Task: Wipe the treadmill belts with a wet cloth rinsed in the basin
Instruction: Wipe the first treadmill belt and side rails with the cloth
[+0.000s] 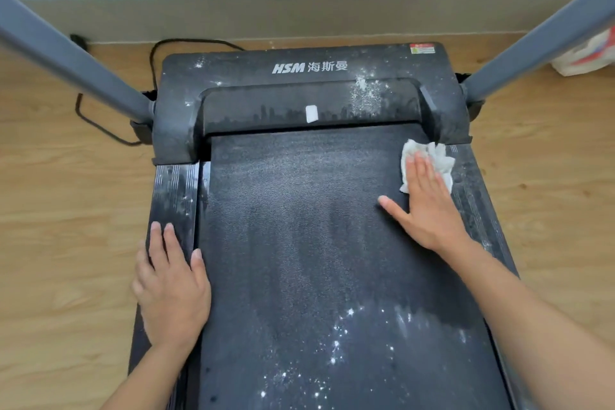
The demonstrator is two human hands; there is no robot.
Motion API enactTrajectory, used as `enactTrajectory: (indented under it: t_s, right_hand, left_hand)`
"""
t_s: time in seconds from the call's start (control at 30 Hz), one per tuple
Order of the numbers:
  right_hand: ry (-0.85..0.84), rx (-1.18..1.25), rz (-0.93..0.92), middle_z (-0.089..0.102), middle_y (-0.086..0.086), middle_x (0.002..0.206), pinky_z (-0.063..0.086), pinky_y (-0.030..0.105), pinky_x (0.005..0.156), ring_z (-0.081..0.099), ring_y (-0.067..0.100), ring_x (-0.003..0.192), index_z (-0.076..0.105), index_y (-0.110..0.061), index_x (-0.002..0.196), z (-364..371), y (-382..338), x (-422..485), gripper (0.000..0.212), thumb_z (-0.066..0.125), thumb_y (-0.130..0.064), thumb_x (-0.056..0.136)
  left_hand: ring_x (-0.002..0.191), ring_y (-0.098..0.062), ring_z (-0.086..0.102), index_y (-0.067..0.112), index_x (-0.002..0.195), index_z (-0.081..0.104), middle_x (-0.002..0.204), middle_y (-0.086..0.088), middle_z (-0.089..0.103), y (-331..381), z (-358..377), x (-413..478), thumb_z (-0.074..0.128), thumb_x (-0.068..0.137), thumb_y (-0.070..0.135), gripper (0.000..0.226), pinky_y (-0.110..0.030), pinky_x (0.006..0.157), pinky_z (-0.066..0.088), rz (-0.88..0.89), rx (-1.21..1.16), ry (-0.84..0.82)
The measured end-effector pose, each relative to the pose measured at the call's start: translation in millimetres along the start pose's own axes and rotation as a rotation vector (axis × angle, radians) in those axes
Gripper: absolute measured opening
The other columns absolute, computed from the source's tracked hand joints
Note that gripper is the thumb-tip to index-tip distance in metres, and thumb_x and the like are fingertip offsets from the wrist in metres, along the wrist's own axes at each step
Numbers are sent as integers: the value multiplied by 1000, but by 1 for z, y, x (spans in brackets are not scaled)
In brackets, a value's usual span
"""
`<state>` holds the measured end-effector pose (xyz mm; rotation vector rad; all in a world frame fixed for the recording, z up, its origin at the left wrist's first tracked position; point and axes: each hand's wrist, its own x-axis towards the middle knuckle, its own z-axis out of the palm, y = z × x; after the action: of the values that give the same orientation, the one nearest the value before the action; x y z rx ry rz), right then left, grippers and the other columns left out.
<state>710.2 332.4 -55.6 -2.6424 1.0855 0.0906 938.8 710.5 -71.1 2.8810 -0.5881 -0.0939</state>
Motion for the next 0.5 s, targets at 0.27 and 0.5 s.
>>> enactTrajectory:
  t_s: [0.27,0.5]
  right_hand:
    - [-48,66,-90,-25,8,173,-10,46,131,-30,19,157,-17,-11,165,34,-126,12,125,24,-96,83]
    - [-162,-67,-484,-21,13,173,-10,50,130,-29,26,158,-12,-6,165,74,-288,4,123,19,-94,86]
  left_hand:
    - [155,-39,24,9,163,26,174,-5,17,-1,-4,0,54,103,31,70,-64,109,39,-1,-29,-23]
    - [152,-37,26,10,162,32,175,-2,14,-26,-5,4,42,104,21,60,-56,123,27,113,-202,-32]
